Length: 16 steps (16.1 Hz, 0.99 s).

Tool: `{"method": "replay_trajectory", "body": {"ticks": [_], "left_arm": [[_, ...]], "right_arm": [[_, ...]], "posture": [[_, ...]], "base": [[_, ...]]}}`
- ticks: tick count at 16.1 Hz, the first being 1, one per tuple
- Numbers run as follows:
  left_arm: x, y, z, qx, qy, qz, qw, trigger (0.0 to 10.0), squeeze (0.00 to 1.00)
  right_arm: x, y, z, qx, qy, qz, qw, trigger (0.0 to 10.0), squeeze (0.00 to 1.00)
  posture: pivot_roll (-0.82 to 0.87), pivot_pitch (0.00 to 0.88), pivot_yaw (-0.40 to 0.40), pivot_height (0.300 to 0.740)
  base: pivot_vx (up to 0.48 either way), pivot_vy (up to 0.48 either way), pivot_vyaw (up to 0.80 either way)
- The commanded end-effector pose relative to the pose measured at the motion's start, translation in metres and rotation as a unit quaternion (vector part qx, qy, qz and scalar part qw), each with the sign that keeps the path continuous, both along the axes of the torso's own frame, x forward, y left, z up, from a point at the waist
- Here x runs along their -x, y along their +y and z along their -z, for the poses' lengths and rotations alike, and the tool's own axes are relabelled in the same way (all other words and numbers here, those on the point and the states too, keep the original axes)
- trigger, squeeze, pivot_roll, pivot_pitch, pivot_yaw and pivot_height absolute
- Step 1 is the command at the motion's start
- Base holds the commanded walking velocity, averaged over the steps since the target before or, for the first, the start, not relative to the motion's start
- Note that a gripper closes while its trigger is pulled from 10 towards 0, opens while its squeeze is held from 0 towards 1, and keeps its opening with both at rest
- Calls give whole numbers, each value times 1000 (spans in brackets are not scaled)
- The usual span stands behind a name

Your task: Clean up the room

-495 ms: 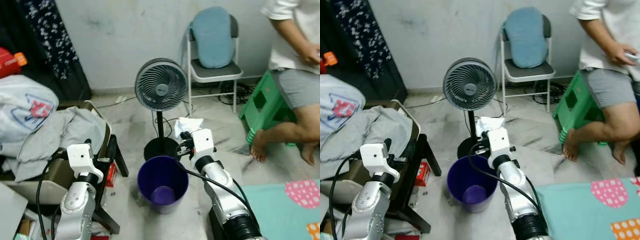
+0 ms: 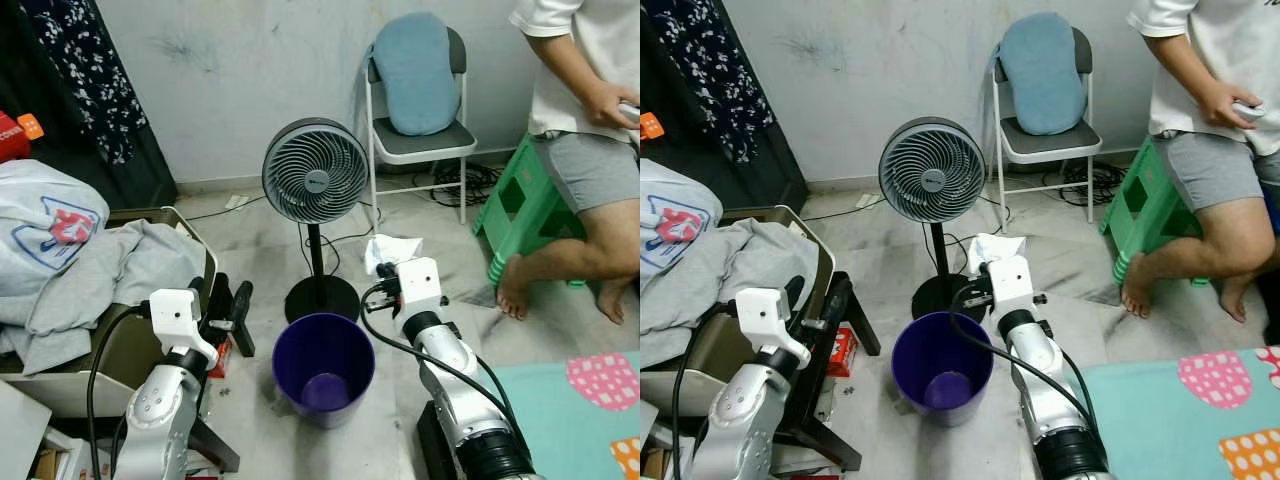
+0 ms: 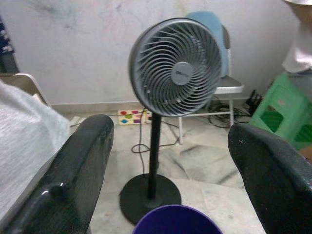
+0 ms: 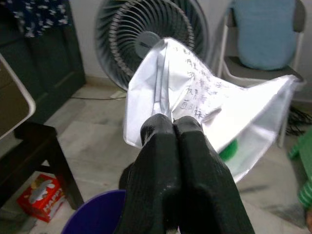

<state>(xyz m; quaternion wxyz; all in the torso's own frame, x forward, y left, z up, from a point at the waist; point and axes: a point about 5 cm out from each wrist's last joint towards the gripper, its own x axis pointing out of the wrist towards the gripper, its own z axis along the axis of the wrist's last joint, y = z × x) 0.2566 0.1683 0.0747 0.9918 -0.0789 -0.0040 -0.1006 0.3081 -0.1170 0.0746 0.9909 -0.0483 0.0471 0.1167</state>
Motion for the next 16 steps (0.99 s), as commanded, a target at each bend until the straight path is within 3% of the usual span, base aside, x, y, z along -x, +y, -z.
{"method": "replay_trajectory", "body": {"ticks": [1,6,10,13,16], "left_arm": [[2,4,-3,-8,-4,6,1000,10000,0],[28,15,-6,-37,8,42,998,10000,0],[41,9,-12,-71,9,81,994,10000,0],[41,8,-21,-98,12,91,991,10000,0],[38,11,-26,-100,12,95,990,10000,0]], "right_arm": [[2,1,4,-4,12,1,1000,10000,0],[11,10,15,-10,51,17,998,10000,0],[11,14,21,-12,89,35,995,10000,0],[9,26,23,-12,109,33,993,10000,0],[8,30,22,-12,108,33,993,10000,0]], "posture": [[-124,0,88,740],[-80,0,119,740],[-63,33,138,740],[-36,68,164,740],[-48,57,187,740]], "base": [[0,0,0],[0,0,0],[0,0,0],[0,0,0],[0,0,0]]}}
